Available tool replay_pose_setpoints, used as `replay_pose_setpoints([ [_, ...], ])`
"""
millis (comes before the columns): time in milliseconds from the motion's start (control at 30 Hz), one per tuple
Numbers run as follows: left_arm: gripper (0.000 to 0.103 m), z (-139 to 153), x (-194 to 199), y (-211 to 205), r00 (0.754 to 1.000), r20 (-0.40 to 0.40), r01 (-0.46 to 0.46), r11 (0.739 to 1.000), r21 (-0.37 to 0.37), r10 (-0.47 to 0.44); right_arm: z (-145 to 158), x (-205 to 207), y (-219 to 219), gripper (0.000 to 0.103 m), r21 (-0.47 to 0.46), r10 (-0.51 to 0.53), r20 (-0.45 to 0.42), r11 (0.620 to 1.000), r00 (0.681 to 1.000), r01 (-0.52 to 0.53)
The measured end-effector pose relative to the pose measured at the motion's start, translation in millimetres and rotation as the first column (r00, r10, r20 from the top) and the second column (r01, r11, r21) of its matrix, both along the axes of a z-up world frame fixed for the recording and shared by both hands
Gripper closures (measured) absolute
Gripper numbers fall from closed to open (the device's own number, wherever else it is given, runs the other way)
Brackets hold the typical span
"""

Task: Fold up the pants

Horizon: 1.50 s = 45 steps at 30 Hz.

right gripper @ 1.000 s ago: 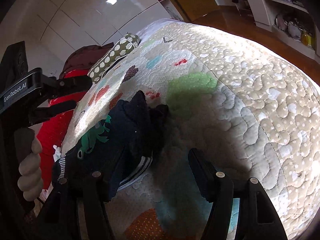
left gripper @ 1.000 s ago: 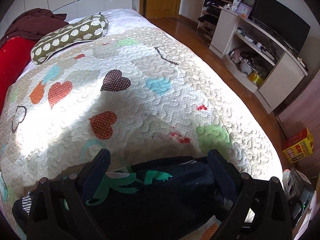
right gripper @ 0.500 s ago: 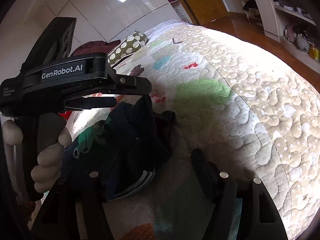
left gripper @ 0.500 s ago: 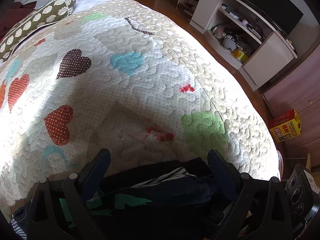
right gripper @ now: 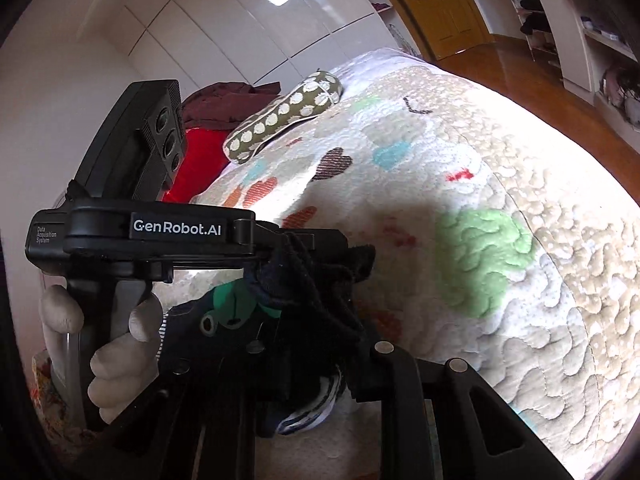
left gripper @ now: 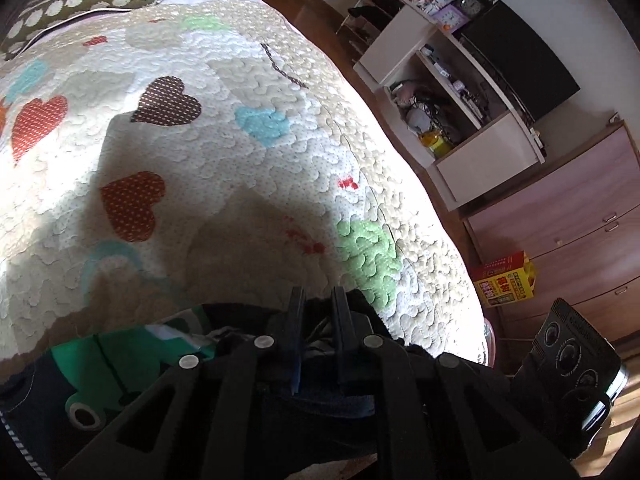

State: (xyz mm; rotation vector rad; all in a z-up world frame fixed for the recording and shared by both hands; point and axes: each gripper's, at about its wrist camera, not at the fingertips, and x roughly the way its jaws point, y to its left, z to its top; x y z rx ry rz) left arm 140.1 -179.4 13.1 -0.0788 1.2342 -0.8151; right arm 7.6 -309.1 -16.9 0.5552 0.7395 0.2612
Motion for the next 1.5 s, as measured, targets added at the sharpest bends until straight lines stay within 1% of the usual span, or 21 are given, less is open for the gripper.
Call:
replay_pose_setpoints([
  [100, 0.091, 13, -6, 53, 0.994, 0.036, -0.101, 0.993, -0.054, 0.103, 17, 3, 37, 0.082, -0.031, 0.083, 0.021, 0.996, 0.996, -0.083],
  [200, 0.088, 13, -13, 109, 0.971, 0.058, -0.230, 0.972, -0.056, 0.233, 23, 13, 86, 0.079, -0.092, 0.182, 0.007, 0.979, 0.983, -0.180],
  [233, 0.083, 11, -17, 126, 0.961, 0.059, -0.268, 0.962, -0.051, 0.271, 21, 18, 104, 0.070, -0.110, 0.222, -0.005, 0.969, 0.975, -0.221],
  [267, 0.077, 11, -19, 144, 0.950, 0.061, -0.304, 0.951, -0.048, 0.307, 16, 23, 120, 0.055, -0.122, 0.259, -0.023, 0.958, 0.966, -0.260],
  [300, 0.076, 11, -24, 162, 0.937, 0.070, -0.340, 0.940, -0.040, 0.342, 10, 29, 136, 0.051, -0.123, 0.296, -0.049, 0.946, 0.954, -0.300],
  [400, 0.070, 12, -45, 211, 0.898, 0.124, -0.426, 0.905, 0.001, 0.423, -3, 36, 170, 0.049, -0.114, 0.373, -0.144, 0.914, 0.916, -0.390],
  [467, 0.060, 13, -58, 241, 0.868, 0.153, -0.480, 0.877, 0.011, 0.473, 9, 27, 172, 0.049, -0.093, 0.406, -0.116, 0.904, 0.906, -0.417],
  [533, 0.060, 12, -68, 264, 0.839, 0.171, -0.525, 0.851, 0.010, 0.516, 27, 20, 158, 0.049, -0.104, 0.388, -0.077, 0.913, 0.918, -0.395],
  [600, 0.060, 9, -79, 286, 0.814, 0.171, -0.564, 0.826, -0.002, 0.556, 42, 18, 141, 0.051, -0.170, 0.311, -0.059, 0.933, 0.949, -0.316],
  [667, 0.060, 3, -87, 301, 0.791, 0.156, -0.597, 0.802, -0.014, 0.592, 47, 24, 133, 0.071, -0.256, 0.236, -0.083, 0.934, 0.968, -0.250],
  [700, 0.060, 0, -90, 306, 0.779, 0.148, -0.613, 0.790, -0.020, 0.609, 45, 28, 130, 0.074, -0.283, 0.209, -0.105, 0.931, 0.972, -0.230],
  [833, 0.060, -6, -103, 327, 0.731, 0.154, -0.670, 0.742, -0.020, 0.665, 25, 50, 135, 0.078, -0.259, 0.215, -0.188, 0.930, 0.958, -0.260],
  [900, 0.060, -4, -109, 339, 0.702, 0.188, -0.700, 0.715, 0.000, 0.687, 4, 64, 146, 0.078, -0.250, 0.230, -0.235, 0.925, 0.944, -0.287],
  [967, 0.056, -5, -113, 352, 0.670, 0.214, -0.731, 0.682, 0.025, 0.711, -22, 75, 155, 0.075, -0.258, 0.218, -0.296, 0.919, 0.930, -0.297],
  [1000, 0.055, -8, -115, 359, 0.656, 0.215, -0.745, 0.667, 0.029, 0.723, -31, 81, 158, 0.075, -0.266, 0.211, -0.304, 0.918, 0.929, -0.295],
  [1067, 0.053, -16, -117, 373, 0.635, 0.185, -0.766, 0.642, 0.023, 0.750, -31, 80, 156, 0.075, -0.268, 0.214, -0.299, 0.916, 0.930, -0.297],
  [1200, 0.052, -43, -109, 383, 0.620, 0.094, -0.783, 0.622, 0.007, 0.779, -5, 69, 146, 0.075, -0.274, 0.224, -0.278, 0.913, 0.934, -0.301],
  [1300, 0.054, -56, -107, 379, 0.627, 0.069, -0.776, 0.630, -0.020, 0.776, 23, 59, 150, 0.071, -0.284, 0.246, -0.238, 0.907, 0.940, -0.309],
  [1367, 0.080, -60, -108, 376, 0.636, 0.061, -0.767, 0.639, -0.062, 0.769, 36, 60, 168, 0.056, -0.298, 0.291, -0.230, 0.887, 0.929, -0.352],
  [1433, 0.081, -62, -111, 378, 0.621, 0.053, -0.779, 0.623, -0.070, 0.782, 42, 70, 198, 0.050, -0.303, 0.353, -0.236, 0.858, 0.905, -0.414],
  [1500, 0.081, -60, -116, 383, 0.615, 0.037, -0.783, 0.615, -0.088, 0.788, 43, 79, 232, 0.049, -0.305, 0.420, -0.259, 0.819, 0.870, -0.486],
])
